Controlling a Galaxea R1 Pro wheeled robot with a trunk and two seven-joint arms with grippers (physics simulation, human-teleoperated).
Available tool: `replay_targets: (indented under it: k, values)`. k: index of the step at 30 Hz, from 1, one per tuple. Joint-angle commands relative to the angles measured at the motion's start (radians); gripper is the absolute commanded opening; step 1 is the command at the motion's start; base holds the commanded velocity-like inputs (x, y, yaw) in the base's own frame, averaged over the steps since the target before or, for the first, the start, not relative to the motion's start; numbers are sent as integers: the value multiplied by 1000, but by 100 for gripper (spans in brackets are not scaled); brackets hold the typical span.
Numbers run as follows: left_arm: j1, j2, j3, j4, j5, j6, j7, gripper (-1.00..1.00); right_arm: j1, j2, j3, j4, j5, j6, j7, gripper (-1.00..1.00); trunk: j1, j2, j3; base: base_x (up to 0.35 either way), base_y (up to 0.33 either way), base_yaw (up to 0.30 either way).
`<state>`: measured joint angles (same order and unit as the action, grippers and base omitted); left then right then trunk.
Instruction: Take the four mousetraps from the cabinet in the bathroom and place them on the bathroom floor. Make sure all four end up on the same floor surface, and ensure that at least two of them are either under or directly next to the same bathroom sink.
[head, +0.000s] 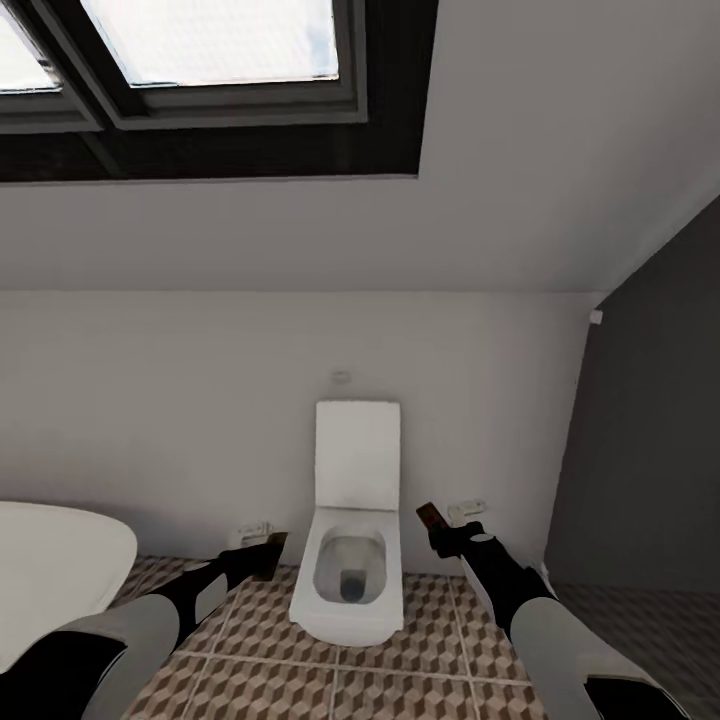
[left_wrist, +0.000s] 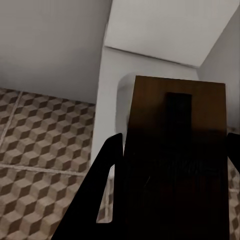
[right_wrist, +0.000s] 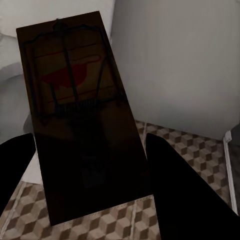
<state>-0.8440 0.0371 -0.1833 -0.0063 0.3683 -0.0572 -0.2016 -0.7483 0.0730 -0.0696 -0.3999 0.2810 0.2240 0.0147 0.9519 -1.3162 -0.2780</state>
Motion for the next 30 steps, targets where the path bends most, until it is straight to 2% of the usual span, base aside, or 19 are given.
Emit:
replay_targets:
  k: [1, 6, 18, 30]
  values:
    - [-1, 0, -8, 2, 7, -4, -1, -100, 0, 1, -7, -2, 9, 5, 2, -100, 0, -1, -1, 159, -240, 115]
    - [-1, 0, -8, 2, 6, -5, -1, -100, 0, 1, -7, -2, 9, 5, 5, -100, 0, -1, -1, 130, -126, 47]
    - [-1, -2, -8, 2, 5, -5, -1, -100, 0, 1, -7, -2, 9, 4, 5, -100, 0, -1, -1, 17, -13, 3]
    - [-1, -1, -8, 2, 6, -6, -1, -100, 0, 2, -7, -2, 7, 6, 1, -100, 0, -1, 6, 0, 0, -109]
